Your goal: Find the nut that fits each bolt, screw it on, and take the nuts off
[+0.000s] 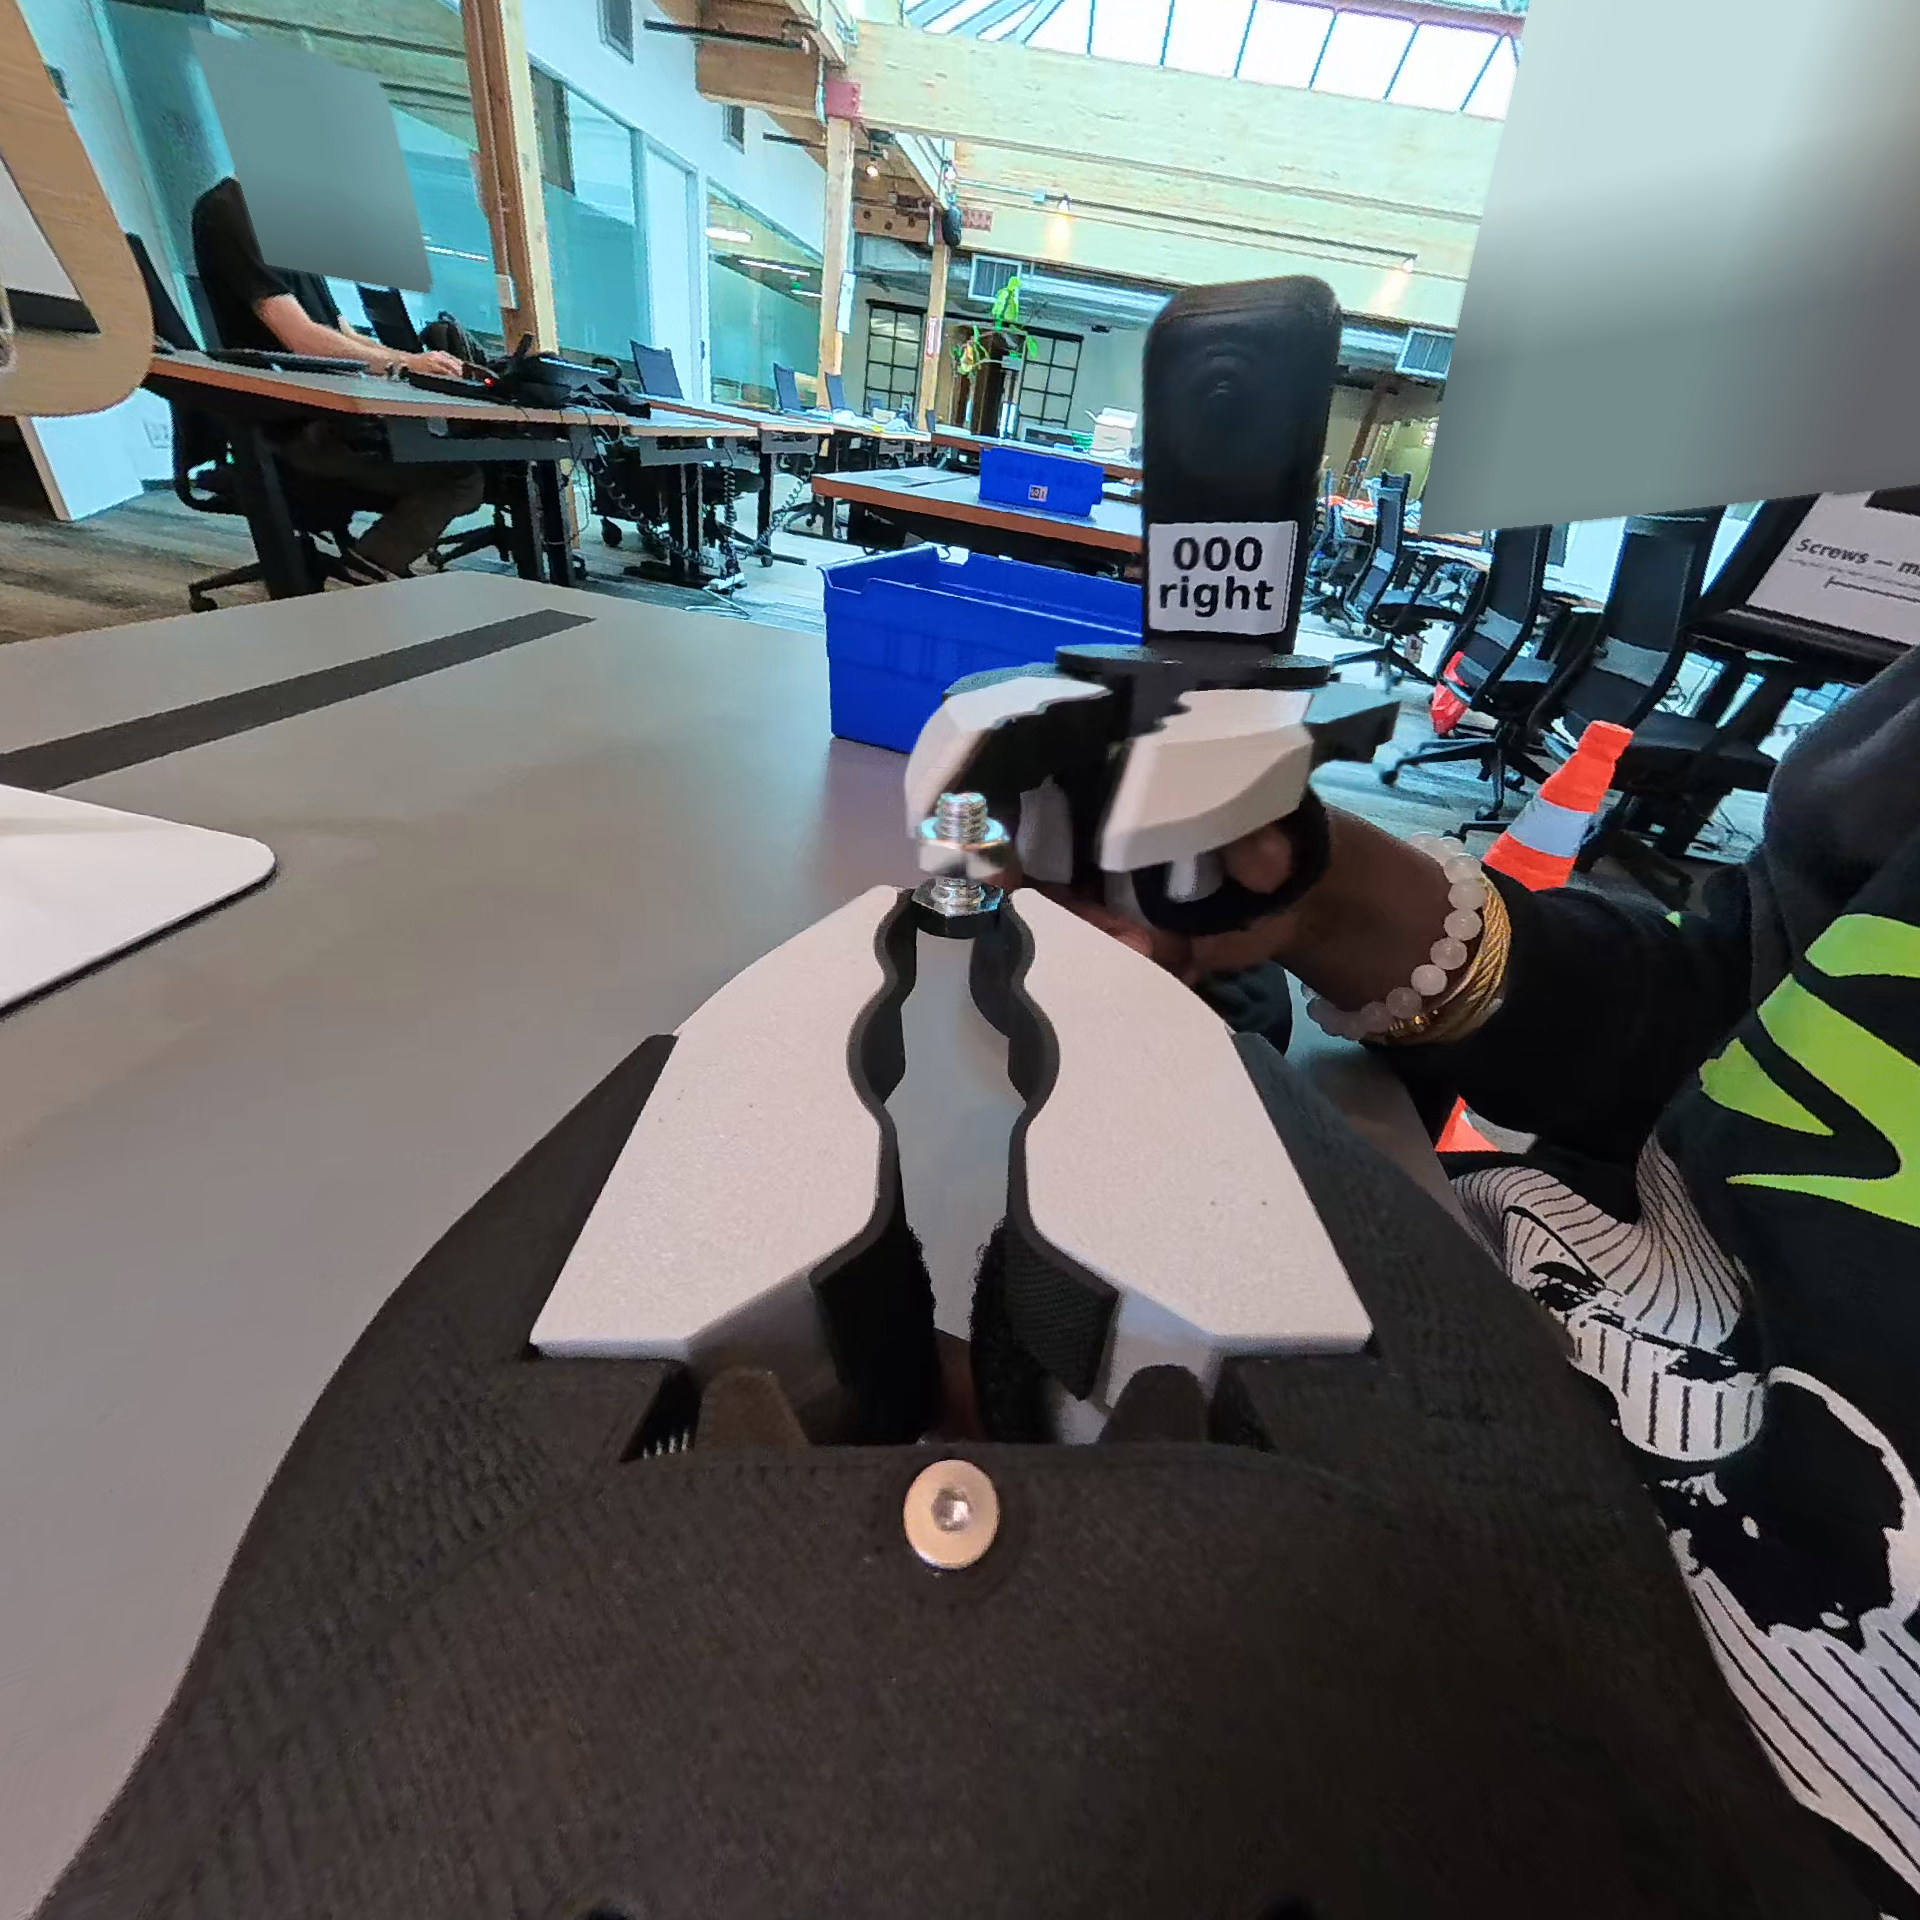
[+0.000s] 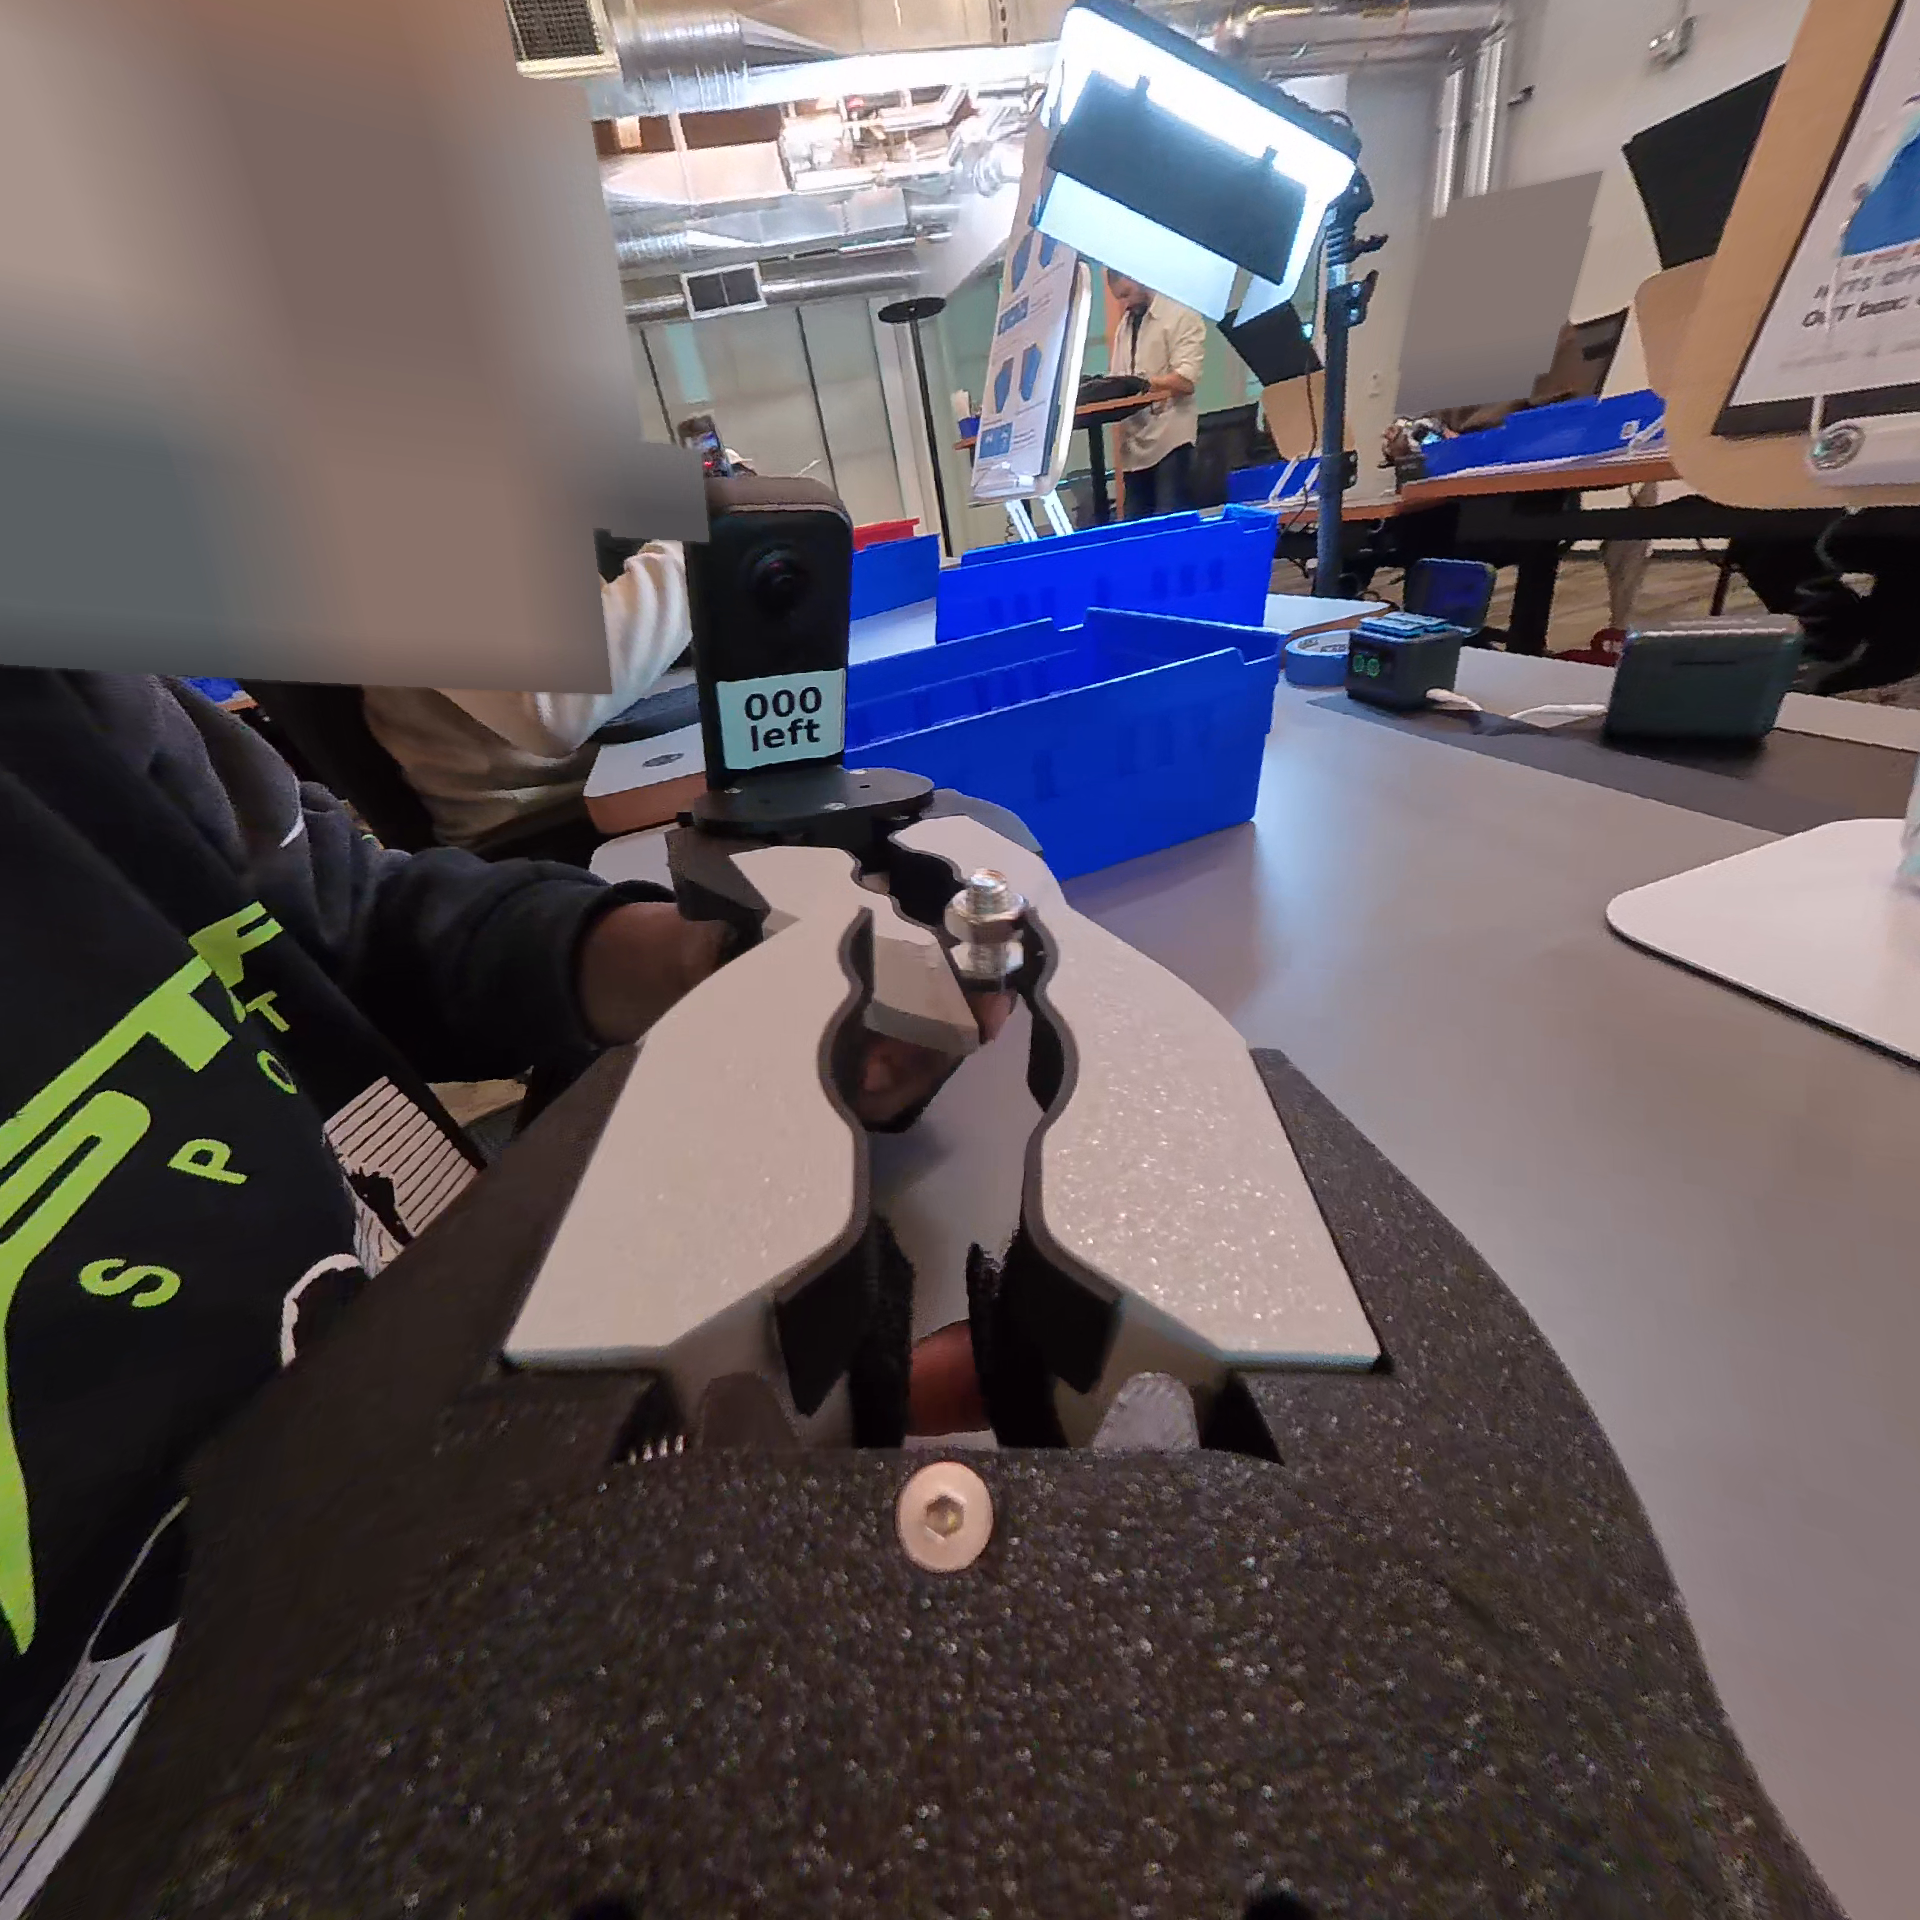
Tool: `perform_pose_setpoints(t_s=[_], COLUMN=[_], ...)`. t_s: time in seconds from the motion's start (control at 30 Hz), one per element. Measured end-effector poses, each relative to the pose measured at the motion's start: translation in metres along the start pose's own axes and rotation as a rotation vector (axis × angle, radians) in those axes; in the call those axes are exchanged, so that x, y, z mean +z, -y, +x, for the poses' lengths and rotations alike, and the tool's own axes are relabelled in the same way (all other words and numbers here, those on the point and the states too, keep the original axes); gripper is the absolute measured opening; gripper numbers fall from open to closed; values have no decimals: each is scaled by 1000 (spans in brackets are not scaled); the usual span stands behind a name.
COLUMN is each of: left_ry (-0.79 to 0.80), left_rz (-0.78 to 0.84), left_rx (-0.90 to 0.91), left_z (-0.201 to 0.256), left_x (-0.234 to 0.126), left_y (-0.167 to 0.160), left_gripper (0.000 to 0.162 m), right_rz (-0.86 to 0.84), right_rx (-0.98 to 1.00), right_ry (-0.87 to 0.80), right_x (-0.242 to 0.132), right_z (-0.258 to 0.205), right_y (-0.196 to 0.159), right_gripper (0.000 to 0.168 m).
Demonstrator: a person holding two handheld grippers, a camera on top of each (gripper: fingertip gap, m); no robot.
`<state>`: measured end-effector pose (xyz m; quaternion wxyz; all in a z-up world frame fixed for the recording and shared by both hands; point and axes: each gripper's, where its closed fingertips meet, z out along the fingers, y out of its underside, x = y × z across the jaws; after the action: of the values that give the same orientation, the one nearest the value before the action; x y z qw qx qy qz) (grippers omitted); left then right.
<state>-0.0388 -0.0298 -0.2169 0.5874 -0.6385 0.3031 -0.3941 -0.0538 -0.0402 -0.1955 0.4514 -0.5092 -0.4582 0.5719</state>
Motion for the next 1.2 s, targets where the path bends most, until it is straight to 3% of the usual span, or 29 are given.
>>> perform_pose_setpoints(t_s=[0.07, 0.33, 0.43, 0.77, 1.2], left_ry=[10, 12, 79, 138, 153], left_rz=[1, -25, -40, -153, -186], left_rx=[0, 14, 19, 163, 241], left_z=[-2, -1, -12, -14, -11], left_x=[-1, 1, -1, 2, 5], left_y=[1, -3, -5, -20, -23], left_gripper=[15, 15, 15, 15, 15], right_rz=[2, -28, -76, -326, -349], right_rx=[13, -22, -18, -155, -167], right_ry=[17, -10, 40, -159, -162], right_x=[-4, 1, -8, -6, -2], right_z=[-1, 0, -6, 17, 16], right_y=[2, -1, 0, -14, -18], right_gripper=[15, 30, 10, 12, 8])
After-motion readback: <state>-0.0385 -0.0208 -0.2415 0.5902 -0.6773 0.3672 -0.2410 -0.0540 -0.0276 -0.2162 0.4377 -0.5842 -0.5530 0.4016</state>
